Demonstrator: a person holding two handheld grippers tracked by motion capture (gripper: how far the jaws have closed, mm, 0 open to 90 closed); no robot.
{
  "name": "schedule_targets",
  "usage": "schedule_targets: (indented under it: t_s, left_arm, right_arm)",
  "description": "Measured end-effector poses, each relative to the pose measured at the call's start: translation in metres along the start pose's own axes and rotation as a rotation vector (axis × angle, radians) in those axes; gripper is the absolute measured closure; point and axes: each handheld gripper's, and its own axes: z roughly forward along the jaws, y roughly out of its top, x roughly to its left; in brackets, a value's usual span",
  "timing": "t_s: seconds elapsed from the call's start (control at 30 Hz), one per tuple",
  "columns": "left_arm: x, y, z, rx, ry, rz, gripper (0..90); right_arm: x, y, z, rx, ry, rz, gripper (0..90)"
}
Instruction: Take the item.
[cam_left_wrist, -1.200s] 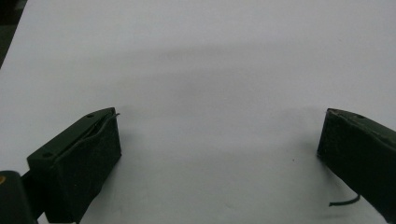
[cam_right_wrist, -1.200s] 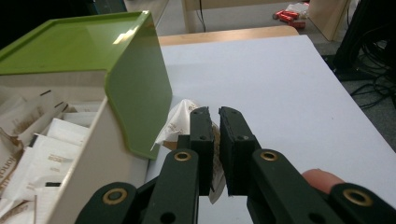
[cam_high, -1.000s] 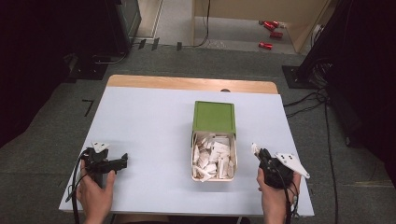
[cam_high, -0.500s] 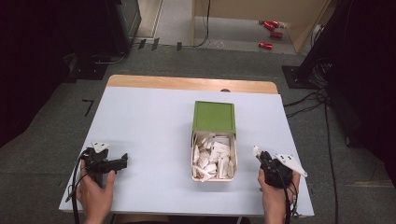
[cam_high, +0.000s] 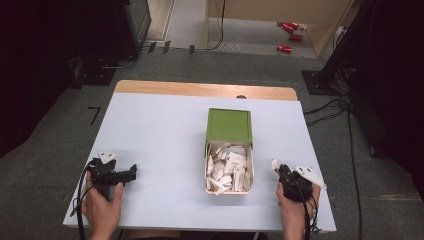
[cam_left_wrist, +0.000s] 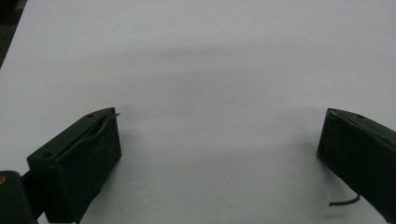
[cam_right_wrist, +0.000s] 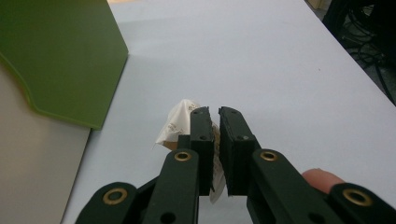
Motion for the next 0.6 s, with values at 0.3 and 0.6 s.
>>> schedule_targets:
  t_s: [0.3, 0.6]
  left_arm:
    - [0.0, 0.0, 0.0, 0.0, 0.0, 0.0, 0.0]
    - [0.0, 0.0, 0.0, 0.0, 0.0, 0.0, 0.0]
  right_arm:
    - [-0.003, -0.006, 0.005, 0.017, -0.012, 0.004, 85.8]
    - [-0.003, -0.013, 0.01, 0.033, -0.021, -0.007, 85.7]
